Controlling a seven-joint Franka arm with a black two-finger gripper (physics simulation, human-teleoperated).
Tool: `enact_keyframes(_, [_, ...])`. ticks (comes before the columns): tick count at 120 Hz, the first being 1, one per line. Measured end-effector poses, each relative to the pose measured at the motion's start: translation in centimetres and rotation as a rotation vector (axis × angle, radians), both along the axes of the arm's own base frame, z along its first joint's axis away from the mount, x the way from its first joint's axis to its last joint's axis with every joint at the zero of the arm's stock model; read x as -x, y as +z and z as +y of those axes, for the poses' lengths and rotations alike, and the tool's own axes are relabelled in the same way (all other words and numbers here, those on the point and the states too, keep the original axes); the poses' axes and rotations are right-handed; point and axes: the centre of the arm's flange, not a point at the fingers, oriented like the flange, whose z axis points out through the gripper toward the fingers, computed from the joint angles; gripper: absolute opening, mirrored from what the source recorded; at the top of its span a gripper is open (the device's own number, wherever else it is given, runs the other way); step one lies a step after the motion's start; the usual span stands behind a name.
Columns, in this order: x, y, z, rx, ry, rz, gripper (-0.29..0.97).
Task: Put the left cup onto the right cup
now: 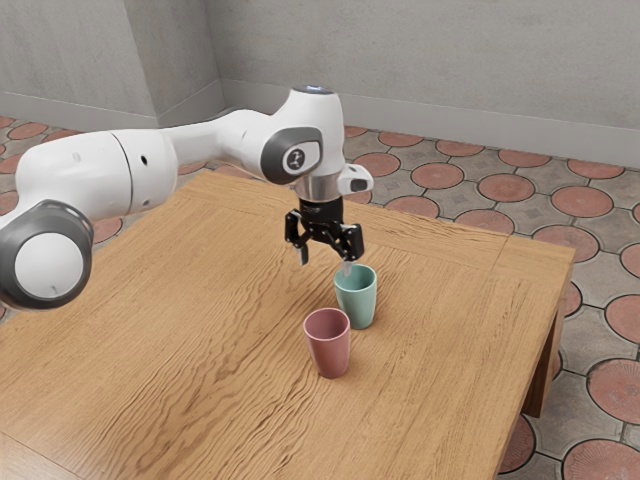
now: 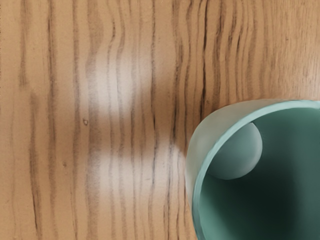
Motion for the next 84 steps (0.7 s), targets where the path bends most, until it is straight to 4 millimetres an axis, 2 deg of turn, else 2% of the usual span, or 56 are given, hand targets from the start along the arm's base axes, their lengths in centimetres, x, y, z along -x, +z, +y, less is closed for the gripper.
enact_keyframes(40, [0.0,-2.2,-0.5,0.004,0.005,0.007,0.68])
enact_keyframes(64, [0.4,-4.2,-0.6,0.0,0.006,0.028,0.68])
enact_keyframes(84, [0.3,-4.9,-0.6,0.004,0.009,0.025,0.67])
